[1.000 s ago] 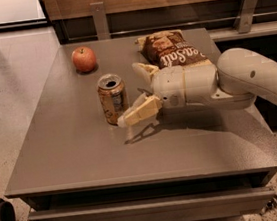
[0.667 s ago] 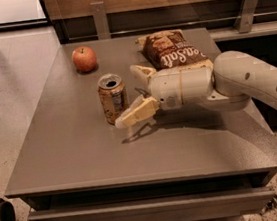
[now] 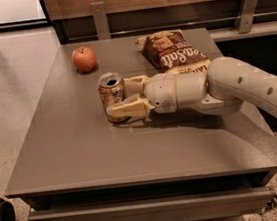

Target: Knock orange can over

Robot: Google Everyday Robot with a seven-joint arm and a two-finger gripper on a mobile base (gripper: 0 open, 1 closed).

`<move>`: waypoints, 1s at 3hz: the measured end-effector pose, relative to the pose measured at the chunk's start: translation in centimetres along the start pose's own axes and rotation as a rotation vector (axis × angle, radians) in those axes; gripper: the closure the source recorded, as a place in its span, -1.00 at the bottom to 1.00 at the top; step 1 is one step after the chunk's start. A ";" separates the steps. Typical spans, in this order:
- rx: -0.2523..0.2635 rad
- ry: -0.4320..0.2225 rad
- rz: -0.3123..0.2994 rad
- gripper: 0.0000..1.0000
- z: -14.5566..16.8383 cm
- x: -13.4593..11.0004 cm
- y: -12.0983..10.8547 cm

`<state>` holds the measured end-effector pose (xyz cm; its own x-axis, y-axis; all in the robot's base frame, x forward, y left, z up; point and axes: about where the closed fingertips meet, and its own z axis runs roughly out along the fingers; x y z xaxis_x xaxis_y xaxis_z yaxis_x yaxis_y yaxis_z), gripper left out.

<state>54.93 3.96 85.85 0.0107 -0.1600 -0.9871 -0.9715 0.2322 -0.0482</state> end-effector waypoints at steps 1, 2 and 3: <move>-0.004 0.000 -0.001 0.26 0.2 -0.1 0.1; -0.008 -0.001 -0.003 0.73 0.4 -0.2 0.2; -0.012 -0.001 -0.004 1.00 0.5 -0.3 0.4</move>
Offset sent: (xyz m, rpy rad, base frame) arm -0.0008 0.0021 0.0007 -0.0003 -0.0007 0.0040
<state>54.70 4.62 86.02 0.0145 -0.1598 -0.9870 -0.9742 0.2203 -0.0499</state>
